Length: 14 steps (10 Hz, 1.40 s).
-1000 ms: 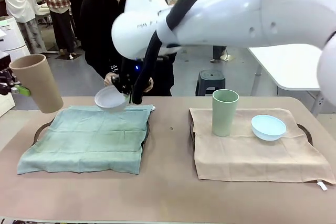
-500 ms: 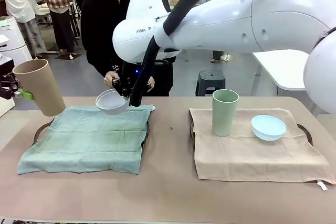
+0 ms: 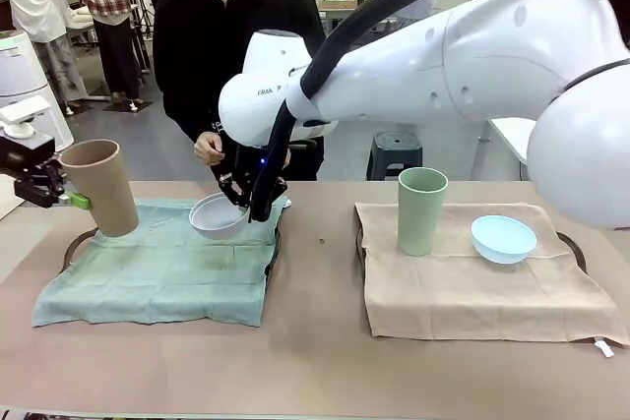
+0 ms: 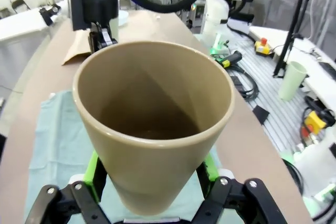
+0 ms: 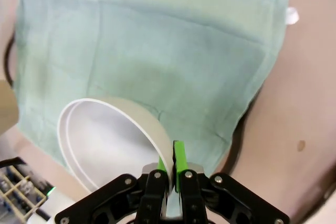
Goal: Set up a tray with a mat and arrange the tableware.
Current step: Place the Picnic Bowl and Reusable plastic cup back onto the Handle tray in front of the human's position.
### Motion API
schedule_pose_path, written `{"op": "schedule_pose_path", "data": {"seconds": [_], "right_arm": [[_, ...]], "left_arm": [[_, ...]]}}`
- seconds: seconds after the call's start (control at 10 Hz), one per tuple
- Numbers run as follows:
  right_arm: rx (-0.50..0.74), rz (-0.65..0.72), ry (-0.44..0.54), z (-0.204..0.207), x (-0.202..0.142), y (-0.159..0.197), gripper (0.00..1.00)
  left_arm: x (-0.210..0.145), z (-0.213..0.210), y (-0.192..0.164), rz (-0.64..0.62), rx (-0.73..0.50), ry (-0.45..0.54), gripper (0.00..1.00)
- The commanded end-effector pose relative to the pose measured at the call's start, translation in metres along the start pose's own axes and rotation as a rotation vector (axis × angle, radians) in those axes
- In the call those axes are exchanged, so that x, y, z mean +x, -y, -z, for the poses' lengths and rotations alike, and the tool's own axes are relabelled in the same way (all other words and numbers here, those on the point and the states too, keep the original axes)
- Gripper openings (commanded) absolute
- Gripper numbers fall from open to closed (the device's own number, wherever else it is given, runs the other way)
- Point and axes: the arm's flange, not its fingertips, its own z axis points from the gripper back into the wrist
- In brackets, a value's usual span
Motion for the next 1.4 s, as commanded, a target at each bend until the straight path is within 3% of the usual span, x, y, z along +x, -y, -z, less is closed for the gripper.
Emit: {"op": "schedule_pose_path", "data": {"seconds": [0.0, 0.5, 1.3], "right_arm": [[0.061, -0.021, -0.013, 0.007, 0.015, 0.002, 0.05], [0.032, -0.057, -0.026, 0.029, 0.023, 0.006, 0.05], [0.036, -0.066, -0.036, 0.039, 0.022, 0.012, 0.05]], "left_arm": [[-0.008, 0.003, -0.010, 0.016, 0.001, 0.017, 0.85], [-0.041, 0.018, -0.022, 0.001, -0.037, 0.096, 0.85], [-0.072, 0.032, -0.028, -0.035, -0.062, 0.004, 0.85]]}}
